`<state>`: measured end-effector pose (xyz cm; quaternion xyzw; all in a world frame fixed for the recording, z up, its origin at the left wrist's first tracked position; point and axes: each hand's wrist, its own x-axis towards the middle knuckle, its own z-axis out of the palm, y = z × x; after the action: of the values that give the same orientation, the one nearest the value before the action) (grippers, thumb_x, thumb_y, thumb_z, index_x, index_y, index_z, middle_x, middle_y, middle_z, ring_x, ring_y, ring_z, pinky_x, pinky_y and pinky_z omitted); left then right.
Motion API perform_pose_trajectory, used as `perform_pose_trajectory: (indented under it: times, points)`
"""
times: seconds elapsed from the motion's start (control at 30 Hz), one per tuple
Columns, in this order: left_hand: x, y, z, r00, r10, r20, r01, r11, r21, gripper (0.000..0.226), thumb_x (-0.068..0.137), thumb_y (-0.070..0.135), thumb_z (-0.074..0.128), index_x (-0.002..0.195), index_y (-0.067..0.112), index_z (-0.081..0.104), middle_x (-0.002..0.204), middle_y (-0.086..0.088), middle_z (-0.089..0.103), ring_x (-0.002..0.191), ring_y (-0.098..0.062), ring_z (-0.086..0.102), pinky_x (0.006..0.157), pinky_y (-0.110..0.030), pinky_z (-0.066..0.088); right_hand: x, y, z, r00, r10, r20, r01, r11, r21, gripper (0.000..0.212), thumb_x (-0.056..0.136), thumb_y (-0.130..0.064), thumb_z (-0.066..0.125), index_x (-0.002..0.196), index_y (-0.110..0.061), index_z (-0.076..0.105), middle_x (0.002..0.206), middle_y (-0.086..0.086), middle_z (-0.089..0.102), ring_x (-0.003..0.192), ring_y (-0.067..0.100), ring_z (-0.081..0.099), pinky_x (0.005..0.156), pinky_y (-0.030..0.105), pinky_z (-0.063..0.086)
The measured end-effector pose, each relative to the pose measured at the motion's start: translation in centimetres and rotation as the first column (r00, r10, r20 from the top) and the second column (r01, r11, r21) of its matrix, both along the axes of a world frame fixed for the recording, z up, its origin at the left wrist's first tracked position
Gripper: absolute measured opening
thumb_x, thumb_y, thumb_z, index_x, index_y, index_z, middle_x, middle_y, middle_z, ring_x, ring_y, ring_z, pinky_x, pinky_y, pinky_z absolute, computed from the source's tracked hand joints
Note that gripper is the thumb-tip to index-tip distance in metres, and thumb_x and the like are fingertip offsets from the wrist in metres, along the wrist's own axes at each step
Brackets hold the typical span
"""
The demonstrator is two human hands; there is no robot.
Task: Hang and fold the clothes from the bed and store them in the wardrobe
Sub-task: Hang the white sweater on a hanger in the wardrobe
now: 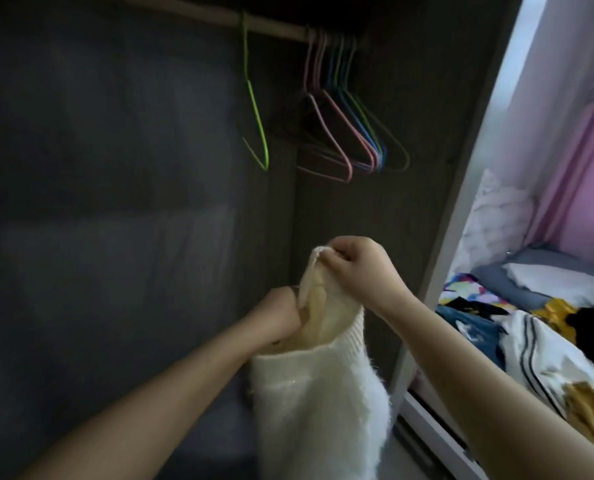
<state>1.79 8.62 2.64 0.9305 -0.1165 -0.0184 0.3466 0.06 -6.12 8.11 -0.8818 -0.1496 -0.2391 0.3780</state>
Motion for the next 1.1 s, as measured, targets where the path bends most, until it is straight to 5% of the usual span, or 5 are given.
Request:
perform_pose_trajectory:
  times: [0.2, 0.37, 0.63, 0.83, 1.1]
  points:
    - [3.7, 8.5, 3.7, 0.966, 0.196, -0.171, -0.252, 0.863, -0.437, 0.027, 0.094, 0.002, 0.051, 0.072, 0.007, 0.065, 0.055, -0.001, 0.064, 0.046, -0.009, 0.058, 0.046, -0.015, 0.042, 5.5, 2.6, 2.4, 0.957, 0.191, -0.218, -0.251, 0.924, -0.288, 0.032, 0.094, -0.026, 0.055, 0.066, -0.011, 0.058, 0.052, -0.007, 0.046, 0.045, 0.003, 0.041, 0.047, 0.017, 0.034]
    - [5.5, 9.1, 6.5, 0.913, 0.320, -0.254, -0.401, 0.583, -0.707, 0.033, 0.092, -0.005, 0.038, 0.070, 0.006, 0.060, 0.054, -0.008, 0.061, 0.046, -0.020, 0.059, 0.051, -0.023, 0.048, 12.3, 5.4, 9.3, 0.951, 0.268, -0.156, -0.202, 0.917, 0.343, 0.016, 0.099, -0.021, 0.048, 0.097, -0.014, 0.062, 0.093, 0.016, 0.065, 0.079, 0.021, 0.068, 0.072, 0.037, 0.059]
    - [7.0, 12.5, 9.4, 0.784, 0.582, -0.214, -0.539, 0.467, -0.701, 0.026, 0.090, -0.006, 0.038, 0.077, 0.001, 0.060, 0.071, -0.016, 0.058, 0.062, -0.026, 0.057, 0.070, -0.035, 0.048, 20.3, 15.0, 17.4, 0.885, 0.365, -0.289, -0.227, 0.880, 0.418, 0.025, 0.099, -0.006, 0.044, 0.074, -0.008, 0.041, 0.066, 0.008, 0.039, 0.038, 0.011, 0.047, 0.033, 0.013, 0.035]
    - [6.2, 16.4, 9.8, 0.733, 0.640, -0.231, -0.577, 0.404, -0.710, 0.024, 0.090, -0.005, 0.042, 0.076, 0.001, 0.060, 0.060, -0.013, 0.060, 0.058, -0.025, 0.059, 0.072, -0.039, 0.053, 23.1, 15.3, 17.1, 0.956, 0.271, 0.116, -0.293, 0.913, 0.283, 0.026, 0.101, -0.017, 0.036, 0.108, -0.006, 0.059, 0.077, 0.002, 0.051, 0.072, 0.018, 0.049, 0.057, 0.023, 0.033]
    - [4.5, 17.1, 5.6, 0.680, 0.706, -0.198, -0.679, 0.506, -0.531, 0.026, 0.089, -0.007, 0.044, 0.069, 0.005, 0.056, 0.063, -0.010, 0.054, 0.044, -0.016, 0.054, 0.040, -0.016, 0.040, 16.4, 11.9, 2.2, 0.862, 0.503, 0.056, -0.375, 0.560, 0.739, 0.009, 0.096, -0.029, 0.057, 0.096, -0.021, 0.053, 0.057, -0.009, 0.045, 0.036, 0.000, 0.040, 0.037, 0.014, 0.033]
